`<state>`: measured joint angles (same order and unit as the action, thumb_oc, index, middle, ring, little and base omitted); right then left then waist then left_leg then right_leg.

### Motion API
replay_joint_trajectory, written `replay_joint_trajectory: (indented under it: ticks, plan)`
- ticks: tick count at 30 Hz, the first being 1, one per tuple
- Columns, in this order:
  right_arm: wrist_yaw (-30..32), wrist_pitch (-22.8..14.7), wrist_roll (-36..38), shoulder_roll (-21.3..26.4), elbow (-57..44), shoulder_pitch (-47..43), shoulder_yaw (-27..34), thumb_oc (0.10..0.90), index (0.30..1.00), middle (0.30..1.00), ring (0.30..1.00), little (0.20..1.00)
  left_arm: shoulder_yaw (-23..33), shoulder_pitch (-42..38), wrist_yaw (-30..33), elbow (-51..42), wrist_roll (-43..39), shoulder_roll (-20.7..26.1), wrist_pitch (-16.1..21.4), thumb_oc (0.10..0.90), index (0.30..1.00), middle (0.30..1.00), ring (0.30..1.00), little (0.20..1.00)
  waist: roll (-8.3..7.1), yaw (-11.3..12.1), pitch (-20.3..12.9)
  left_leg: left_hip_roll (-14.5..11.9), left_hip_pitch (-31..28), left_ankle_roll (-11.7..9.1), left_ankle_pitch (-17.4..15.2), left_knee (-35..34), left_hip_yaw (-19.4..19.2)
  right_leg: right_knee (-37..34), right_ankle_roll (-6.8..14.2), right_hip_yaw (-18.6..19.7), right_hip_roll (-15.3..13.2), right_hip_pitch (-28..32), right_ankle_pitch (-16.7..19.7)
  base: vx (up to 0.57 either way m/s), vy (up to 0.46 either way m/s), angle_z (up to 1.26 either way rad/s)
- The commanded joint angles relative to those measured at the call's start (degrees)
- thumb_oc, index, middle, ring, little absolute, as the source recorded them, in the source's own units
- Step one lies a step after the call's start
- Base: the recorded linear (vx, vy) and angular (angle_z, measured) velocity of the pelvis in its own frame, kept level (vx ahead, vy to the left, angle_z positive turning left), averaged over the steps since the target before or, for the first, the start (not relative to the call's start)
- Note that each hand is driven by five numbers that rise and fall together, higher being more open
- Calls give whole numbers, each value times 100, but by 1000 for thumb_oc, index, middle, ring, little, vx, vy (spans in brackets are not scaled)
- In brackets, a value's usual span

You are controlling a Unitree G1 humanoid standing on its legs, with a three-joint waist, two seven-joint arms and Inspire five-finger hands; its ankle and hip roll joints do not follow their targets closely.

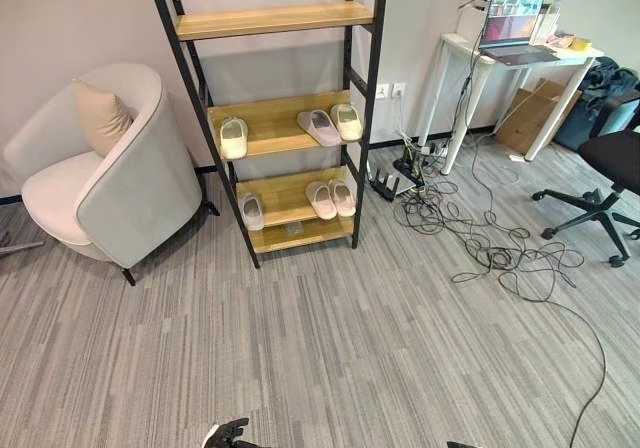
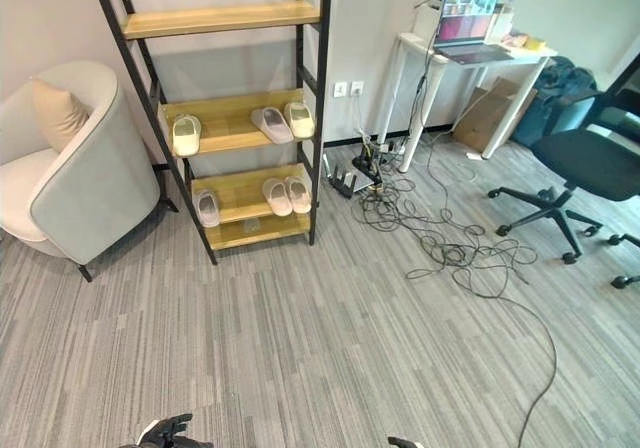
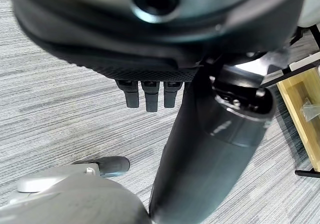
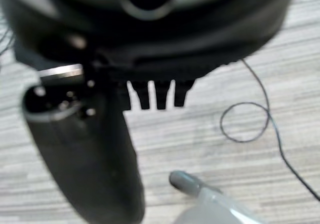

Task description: Arrange the slippers neatly on the shoe rack.

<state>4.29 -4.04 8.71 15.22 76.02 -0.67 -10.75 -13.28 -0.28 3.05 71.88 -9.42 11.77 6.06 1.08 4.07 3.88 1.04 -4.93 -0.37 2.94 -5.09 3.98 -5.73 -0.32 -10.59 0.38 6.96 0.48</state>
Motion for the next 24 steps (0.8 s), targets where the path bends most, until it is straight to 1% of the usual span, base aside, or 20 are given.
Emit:
replay_joint_trajectory:
  ticks: [1,10,14,17,18,19,20,22,24]
  plan:
    - [156,-110,-109,189,-18,-169,-119,800,900,900,900,900,-75,-477,56,204,87,-41,252,800,900,900,900,900,-106,88,-13,-13,18,-174,-262,9,152,73,608,-158,-268,-35,-155,12,-53,1]
    - [167,-111,-121,185,-37,-148,-144,800,900,900,900,900,-95,-430,49,285,82,-89,223,800,900,900,900,900,-93,85,14,-45,60,-215,-221,9,241,73,560,-182,-211,-64,-189,9,-23,2]
    - [184,-118,-106,188,-46,-171,-161,800,900,900,900,900,-126,-457,68,281,79,-98,217,800,900,900,900,900,-111,107,99,-85,126,-252,-218,114,310,73,508,-161,-168,-95,-204,-1,-56,6]
    - [211,-142,-59,206,-76,-225,-162,800,900,900,900,900,-148,-545,78,230,27,-102,237,800,900,900,900,900,-176,134,280,-68,540,-367,-321,797,260,73,461,-157,-191,-159,-207,-60,-63,10]
    - [215,-149,-36,216,-88,-245,-162,800,900,900,900,900,-159,-568,79,211,12,-103,240,800,900,900,900,900,-192,150,334,-53,695,-401,-298,1060,237,73,455,-169,-207,-174,-200,-50,-44,19]
    - [215,-149,-36,216,-88,-247,-161,800,900,900,900,900,-159,-569,79,211,12,-103,240,800,900,900,900,900,-192,148,329,-52,712,-401,-306,1080,239,73,455,-172,-206,-181,-199,-65,-53,18]
    - [223,-174,36,254,-149,-314,-173,800,900,900,900,900,-168,-638,79,179,-40,-109,251,800,900,900,900,900,-228,207,461,4,1099,-483,-133,1664,179,73,437,-207,-243,-197,-166,-49,-44,14]
    - [238,-197,99,272,-215,-336,-181,800,900,900,900,900,-161,-652,93,162,-86,-112,260,800,900,900,900,900,-267,227,522,-27,1411,-474,-19,2118,40,73,413,-248,-275,-204,-159,-21,-43,14]
    - [248,-192,144,275,-242,-341,-173,800,900,900,900,900,-157,-627,103,179,-72,-114,257,800,900,900,900,900,-301,213,545,-105,1573,-421,-27,2299,-145,73,402,-303,-298,-194,-185,38,-11,6]
